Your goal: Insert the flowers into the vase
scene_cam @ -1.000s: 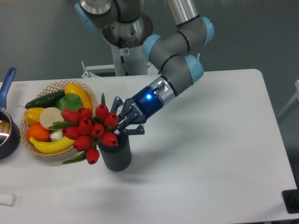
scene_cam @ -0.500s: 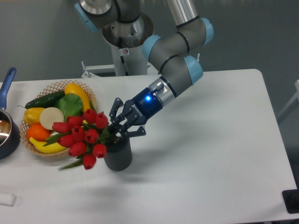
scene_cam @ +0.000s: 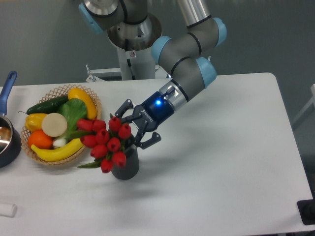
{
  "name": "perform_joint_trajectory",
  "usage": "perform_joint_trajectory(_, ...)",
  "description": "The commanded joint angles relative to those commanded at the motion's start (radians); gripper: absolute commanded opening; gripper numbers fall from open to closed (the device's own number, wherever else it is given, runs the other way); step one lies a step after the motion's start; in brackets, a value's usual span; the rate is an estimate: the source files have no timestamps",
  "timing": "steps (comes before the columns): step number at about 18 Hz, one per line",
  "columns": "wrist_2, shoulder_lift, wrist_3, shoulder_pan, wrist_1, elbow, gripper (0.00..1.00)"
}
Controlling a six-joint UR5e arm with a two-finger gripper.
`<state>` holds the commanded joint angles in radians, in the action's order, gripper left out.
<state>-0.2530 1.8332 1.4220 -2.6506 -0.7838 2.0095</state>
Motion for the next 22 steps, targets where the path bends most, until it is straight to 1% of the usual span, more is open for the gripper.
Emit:
perform_joint_trajectory(5, -0.143, -0.052, -0.002, -0.025, -0.002, 0.0, 1.0)
perform_joint_trajectory(8, -0.204, -0.06, 0.0, -0.043, 0.0, 0.006, 1.0)
perform_joint_trajectory(10, -0.248, -0.081, 0.015, -0.08, 0.0, -0.017, 1.0)
perform_joint_trajectory(11, -0.299, -0.098, 0.029, -0.095, -0.002, -0.035, 1.0)
perform_joint_trajectory(12, -0.374, -0.109, 0.04, -0.11, 0.0, -0.047, 1.0)
perform_joint_trajectory(14, -0.513, -0.114, 0.043, -0.133, 0.0, -0.087, 1.0)
perform_joint_trajectory(19, -0.653, -0.117, 0.034, -0.181, -0.002, -0.199, 1.0)
perform_joint_trajectory(20, -0.74, -0.114, 0.043, -0.198, -0.018, -0.275, 1.0)
perform_joint_trajectory(22, -0.77, -0.112, 0.046, -0.199, -0.038, -0.317, 1.0)
